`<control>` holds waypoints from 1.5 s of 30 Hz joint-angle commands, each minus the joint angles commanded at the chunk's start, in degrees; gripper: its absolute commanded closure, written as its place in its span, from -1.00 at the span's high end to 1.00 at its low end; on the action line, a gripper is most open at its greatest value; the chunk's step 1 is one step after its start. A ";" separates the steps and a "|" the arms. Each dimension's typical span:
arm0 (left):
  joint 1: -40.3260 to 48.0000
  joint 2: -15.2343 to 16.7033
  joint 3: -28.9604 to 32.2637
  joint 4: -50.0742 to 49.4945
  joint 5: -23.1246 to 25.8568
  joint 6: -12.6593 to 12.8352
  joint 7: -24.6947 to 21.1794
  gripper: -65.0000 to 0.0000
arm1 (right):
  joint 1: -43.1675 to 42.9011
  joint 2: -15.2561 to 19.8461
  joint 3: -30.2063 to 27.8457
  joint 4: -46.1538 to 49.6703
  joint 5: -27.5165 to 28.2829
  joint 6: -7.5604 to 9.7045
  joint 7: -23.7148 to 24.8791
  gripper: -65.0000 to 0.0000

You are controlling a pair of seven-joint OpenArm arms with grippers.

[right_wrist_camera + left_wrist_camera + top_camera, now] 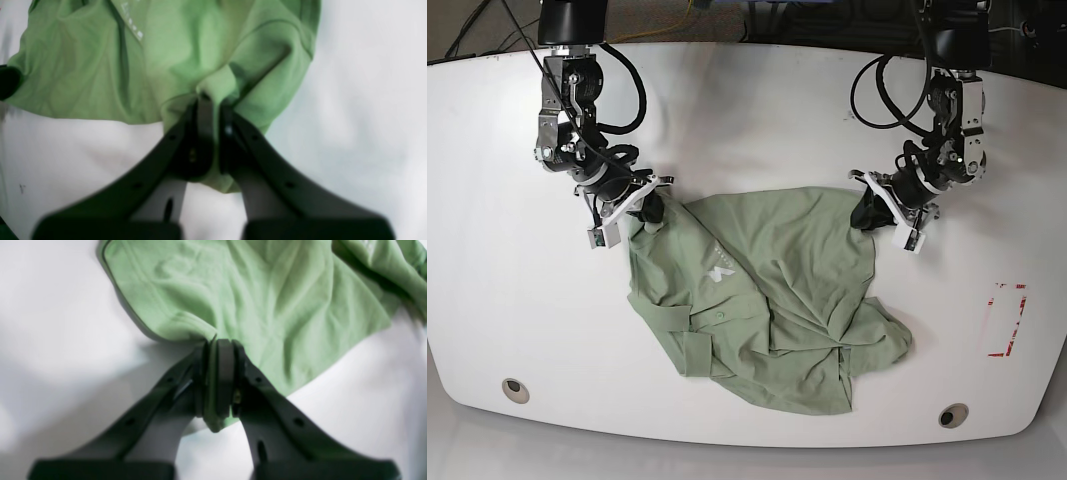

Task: Layout the t-shirt on the table in an organized manner, then fold the t-shirt properly
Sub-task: 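Lift the t-shirt with both grippers and swing it across the table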

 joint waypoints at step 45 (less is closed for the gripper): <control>-45.80 -11.25 2.02 14.24 4.22 0.00 22.77 -0.91 | 35.43 9.32 7.56 -12.92 0.18 0.00 -0.35 -1.00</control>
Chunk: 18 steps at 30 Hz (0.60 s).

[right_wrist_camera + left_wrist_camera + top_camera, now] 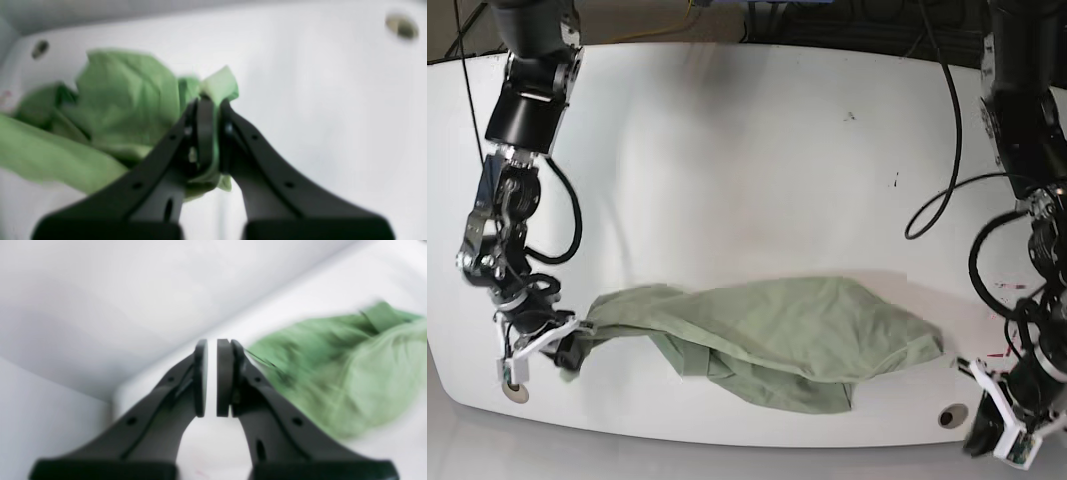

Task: Layout the t-shirt on the table in an organized manner, then fold the t-shirt properly
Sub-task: 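Lift the t-shirt with both grippers and swing it across the table, then drop the t-shirt by opening the left gripper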

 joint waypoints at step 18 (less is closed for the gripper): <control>-8.00 0.18 0.88 0.53 1.76 -0.35 7.03 -0.90 | 11.78 3.69 -2.73 -7.12 0.00 0.09 -0.09 -1.00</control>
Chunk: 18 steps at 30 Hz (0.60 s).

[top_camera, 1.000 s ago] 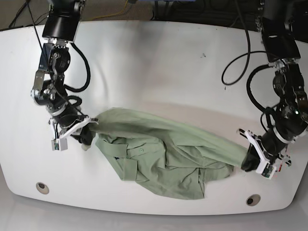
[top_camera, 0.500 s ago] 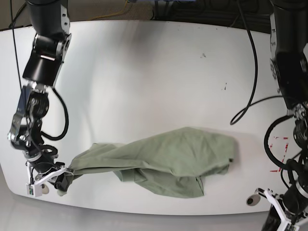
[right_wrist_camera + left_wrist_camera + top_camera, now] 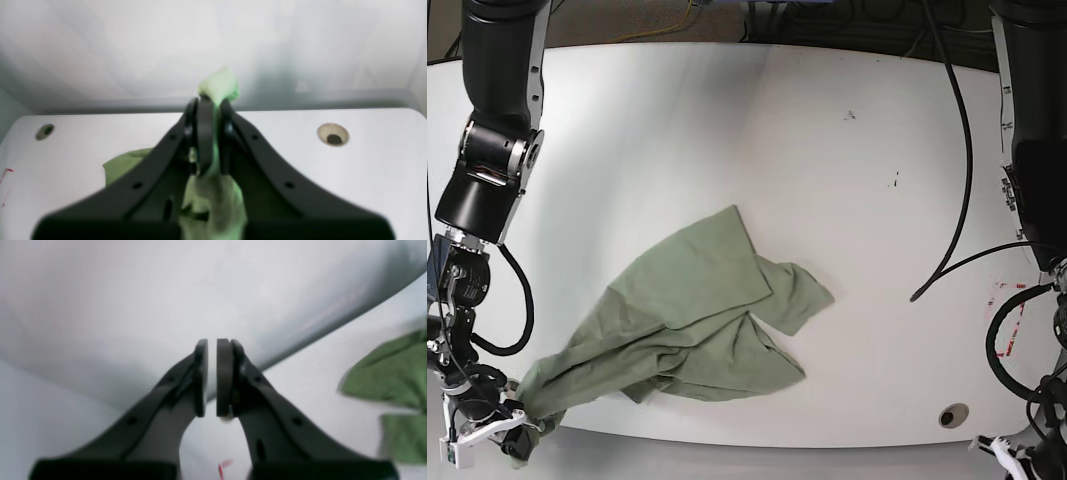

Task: Layout the t-shirt on the table in an organized manner, then fold the t-shirt properly
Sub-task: 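Drop the t-shirt by opening the left gripper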

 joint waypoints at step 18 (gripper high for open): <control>34.99 8.35 -3.08 9.05 -8.18 -1.23 0.35 0.48 | -16.09 -5.71 0.00 7.91 -0.62 -0.09 0.35 -1.00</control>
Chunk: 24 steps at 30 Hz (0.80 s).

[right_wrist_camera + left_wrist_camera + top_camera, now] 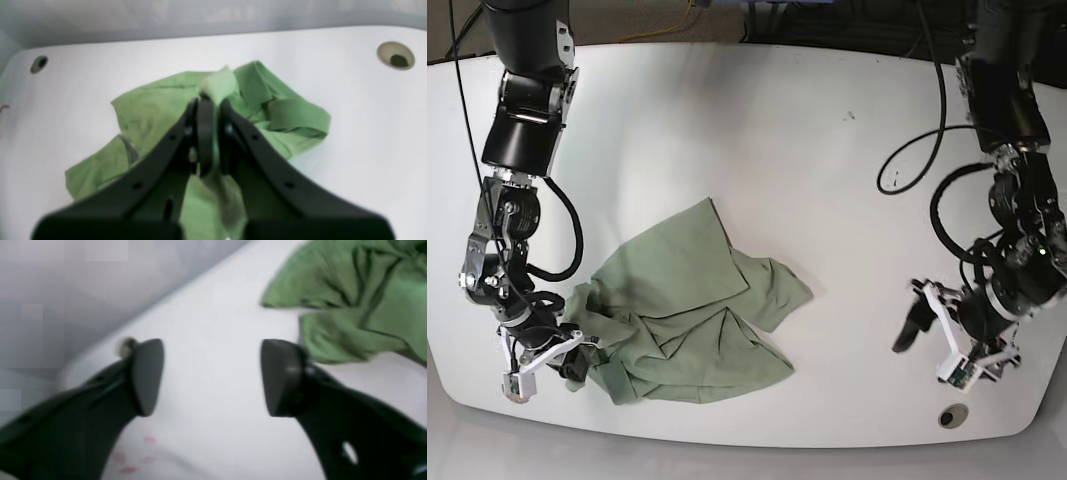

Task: Layout the t-shirt on the table in an organized manner, then fold the t-shirt properly
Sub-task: 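Drop the t-shirt by opening the left gripper, then move the open left gripper over the crumpled t-shirt toward the right gripper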

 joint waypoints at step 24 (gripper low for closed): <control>14.42 12.92 20.40 -15.21 18.46 0.18 -28.57 0.49 | -6.42 0.09 0.00 1.85 0.00 0.00 0.09 -1.00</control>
